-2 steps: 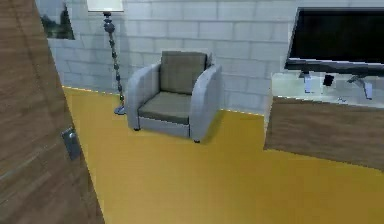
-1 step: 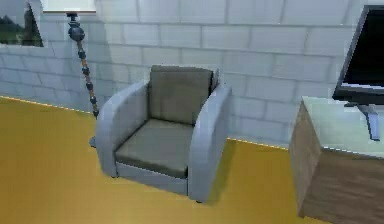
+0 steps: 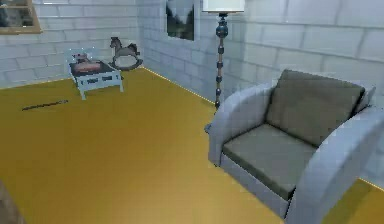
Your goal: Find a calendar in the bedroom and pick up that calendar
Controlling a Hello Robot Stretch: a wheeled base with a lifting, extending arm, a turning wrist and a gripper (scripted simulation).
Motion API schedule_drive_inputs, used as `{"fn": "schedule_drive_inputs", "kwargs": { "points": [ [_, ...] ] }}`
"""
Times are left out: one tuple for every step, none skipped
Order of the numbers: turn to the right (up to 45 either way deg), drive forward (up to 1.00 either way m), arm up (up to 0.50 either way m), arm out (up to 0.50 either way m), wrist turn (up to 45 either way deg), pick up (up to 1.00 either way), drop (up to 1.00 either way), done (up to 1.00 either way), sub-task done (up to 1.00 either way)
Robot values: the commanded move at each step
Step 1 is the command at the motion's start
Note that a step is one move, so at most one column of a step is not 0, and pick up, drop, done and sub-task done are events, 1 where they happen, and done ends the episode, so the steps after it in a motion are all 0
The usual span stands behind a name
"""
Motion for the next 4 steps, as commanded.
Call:
{"fn": "schedule_drive_inputs", "kwargs": {
  "points": [
    [0.0,0.9,0.0,0.0,0.0,0.0,0.0,0.0,0.0],
    [-45.0,0.0,0.0,0.0,0.0,0.0,0.0,0.0,0.0],
    [-6.0,0.0,0.0,0.0,0.0,0.0,0.0,0.0,0.0],
    [0.0,1.0,0.0,0.0,0.0,0.0,0.0,0.0,0.0]
  ]
}}
